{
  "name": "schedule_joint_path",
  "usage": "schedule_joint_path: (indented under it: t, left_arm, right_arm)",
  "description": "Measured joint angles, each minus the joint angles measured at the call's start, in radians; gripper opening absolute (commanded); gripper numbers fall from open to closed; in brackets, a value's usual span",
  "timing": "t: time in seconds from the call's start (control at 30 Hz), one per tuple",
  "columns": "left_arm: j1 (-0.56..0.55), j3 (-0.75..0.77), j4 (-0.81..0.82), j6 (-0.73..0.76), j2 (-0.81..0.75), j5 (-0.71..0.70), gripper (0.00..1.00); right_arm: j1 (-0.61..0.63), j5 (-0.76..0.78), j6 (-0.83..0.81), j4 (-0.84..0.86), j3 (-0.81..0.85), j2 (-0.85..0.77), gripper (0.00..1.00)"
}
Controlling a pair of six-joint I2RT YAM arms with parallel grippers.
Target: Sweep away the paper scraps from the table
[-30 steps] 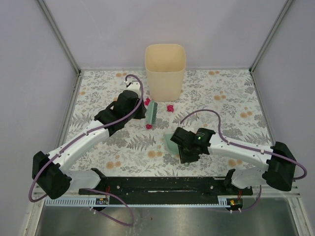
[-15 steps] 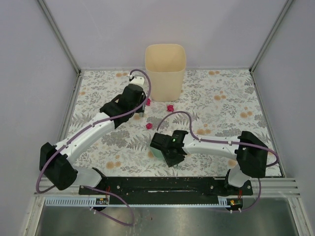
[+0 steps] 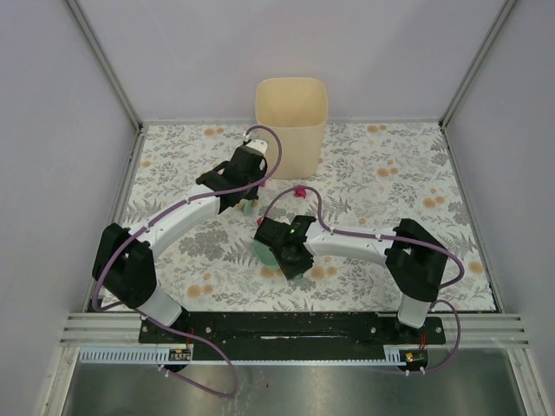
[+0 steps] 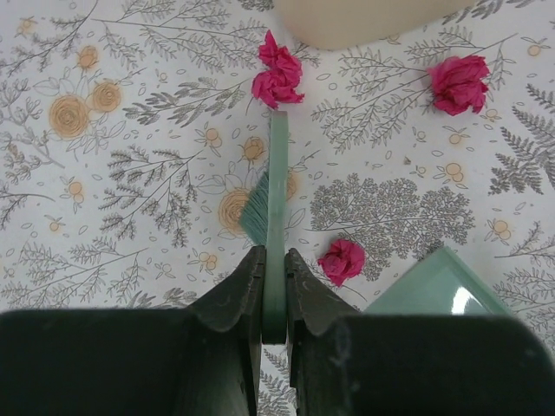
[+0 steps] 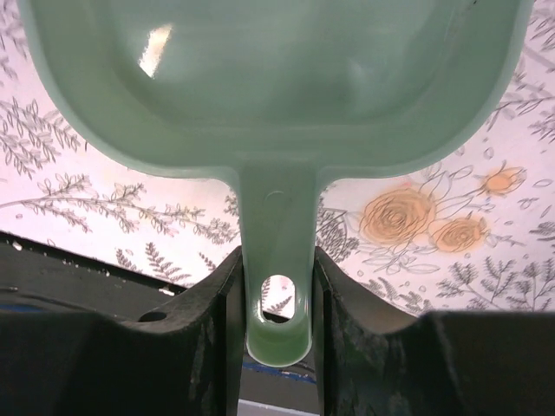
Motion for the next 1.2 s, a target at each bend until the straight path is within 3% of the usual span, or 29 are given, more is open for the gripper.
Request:
schedule_joint_path:
  t: [0.43, 0.83, 1.2]
  left_arm:
    - [-0.043, 0.063, -0.081, 0.036, 0.02, 0.176, 0.0]
    - [-0.118, 0.065, -0.204, 0.018, -0.038, 0.17, 0.0]
    - [-0.166, 0.092, -0.384, -0.071, -0.191, 0.164, 0.0]
  right_arm:
    - [-0.094, -0.048, -0.087, 0.029, 0.044, 0.047, 0.0]
    - [-0.1, -0.056, -0.093, 0.034, 0.02, 0.044, 0.0]
    - [-0.1, -0.055, -0.083, 0.108, -0.039, 0.028, 0.0]
